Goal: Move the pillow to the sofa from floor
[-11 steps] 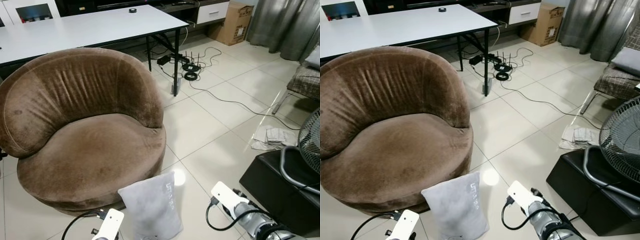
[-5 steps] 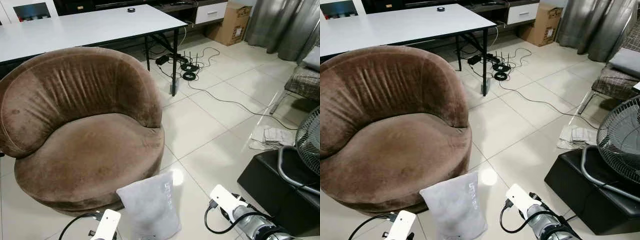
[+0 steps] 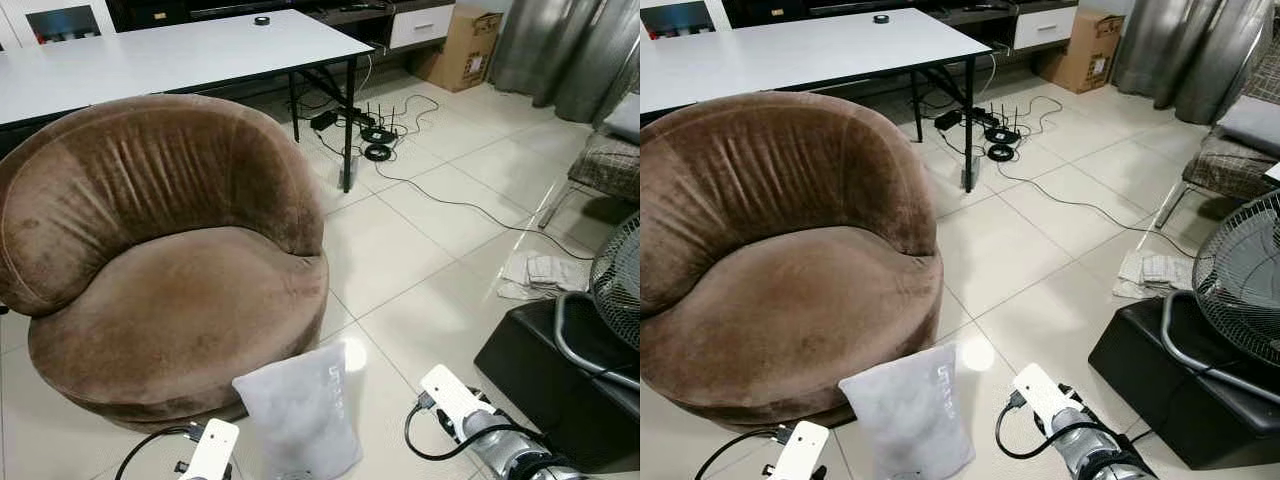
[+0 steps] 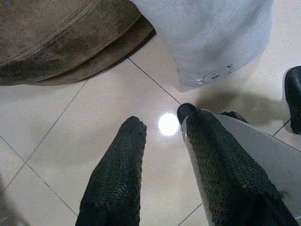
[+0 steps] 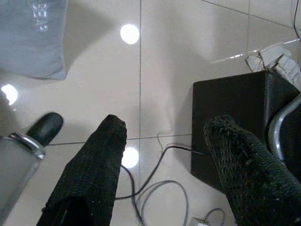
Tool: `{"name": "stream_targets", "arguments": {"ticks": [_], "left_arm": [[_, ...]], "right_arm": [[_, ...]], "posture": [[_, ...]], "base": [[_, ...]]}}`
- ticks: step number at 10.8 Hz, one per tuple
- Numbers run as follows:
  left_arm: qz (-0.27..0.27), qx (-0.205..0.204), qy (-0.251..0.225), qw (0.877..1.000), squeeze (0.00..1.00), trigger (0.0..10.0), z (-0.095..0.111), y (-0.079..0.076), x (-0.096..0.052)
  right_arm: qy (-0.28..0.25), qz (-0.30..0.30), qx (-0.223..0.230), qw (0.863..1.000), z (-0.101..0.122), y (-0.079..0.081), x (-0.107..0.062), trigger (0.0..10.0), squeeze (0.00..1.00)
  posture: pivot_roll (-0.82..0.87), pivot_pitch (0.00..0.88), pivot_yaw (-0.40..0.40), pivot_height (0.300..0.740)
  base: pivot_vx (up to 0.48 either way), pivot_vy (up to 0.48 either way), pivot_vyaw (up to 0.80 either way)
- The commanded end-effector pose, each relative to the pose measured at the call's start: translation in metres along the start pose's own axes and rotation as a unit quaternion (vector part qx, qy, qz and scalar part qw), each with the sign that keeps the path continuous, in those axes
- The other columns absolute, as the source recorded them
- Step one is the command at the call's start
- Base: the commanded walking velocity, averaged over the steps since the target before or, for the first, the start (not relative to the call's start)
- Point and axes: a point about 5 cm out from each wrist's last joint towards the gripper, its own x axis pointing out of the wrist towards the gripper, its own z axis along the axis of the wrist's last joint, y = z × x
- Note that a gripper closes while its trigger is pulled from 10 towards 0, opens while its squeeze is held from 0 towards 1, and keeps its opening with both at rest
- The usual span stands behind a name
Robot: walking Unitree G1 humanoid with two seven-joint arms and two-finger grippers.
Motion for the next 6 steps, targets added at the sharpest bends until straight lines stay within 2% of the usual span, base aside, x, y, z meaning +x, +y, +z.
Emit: {"name": "stream_targets", "arguments": {"ticks": [1, 2, 3, 5, 6], "left_arm": [[0.000, 0.004, 0.012, 1.000, 0.00, 10.0, -0.007, 0.003, -0.001], [0.001, 0.003, 0.013, 1.000, 0.00, 10.0, -0.008, 0.003, -0.001], [0.002, 0.002, 0.013, 1.000, 0.00, 10.0, -0.008, 0.002, -0.001], [0.003, -0.003, 0.013, 1.000, 0.00, 10.0, -0.009, 0.002, -0.001], [0.004, -0.006, 0.014, 1.000, 0.00, 10.0, -0.009, 0.001, -0.001]], "right_arm": [[-0.008, -0.003, 0.054, 0.998, 0.000, 0.000, 0.000, 10.0, 0.00], [-0.026, -0.002, 0.090, 0.996, 0.010, -0.004, 0.001, 10.0, 0.00], [-0.041, -0.003, 0.098, 0.994, 0.026, -0.013, 0.002, 10.0, 0.00], [-0.032, 0.002, 0.085, 0.996, 0.022, -0.011, 0.002, 10.0, 0.00], [-0.042, 0.008, 0.088, 0.995, 0.031, -0.009, 0.002, 10.0, 0.00]], "posture": [[-0.05, 0.000, 0.003, 0.740], [-0.05, 0.000, -0.005, 0.740], [-0.05, 0.000, -0.005, 0.740], [-0.04, 0.000, -0.011, 0.740], [-0.04, 0.000, -0.013, 0.740]], "base": [[0.000, 0.000, 0.00], [0.000, 0.000, 0.00], [0.000, 0.000, 0.00], [0.000, 0.000, 0.00], [0.000, 0.000, 0.00]]}}
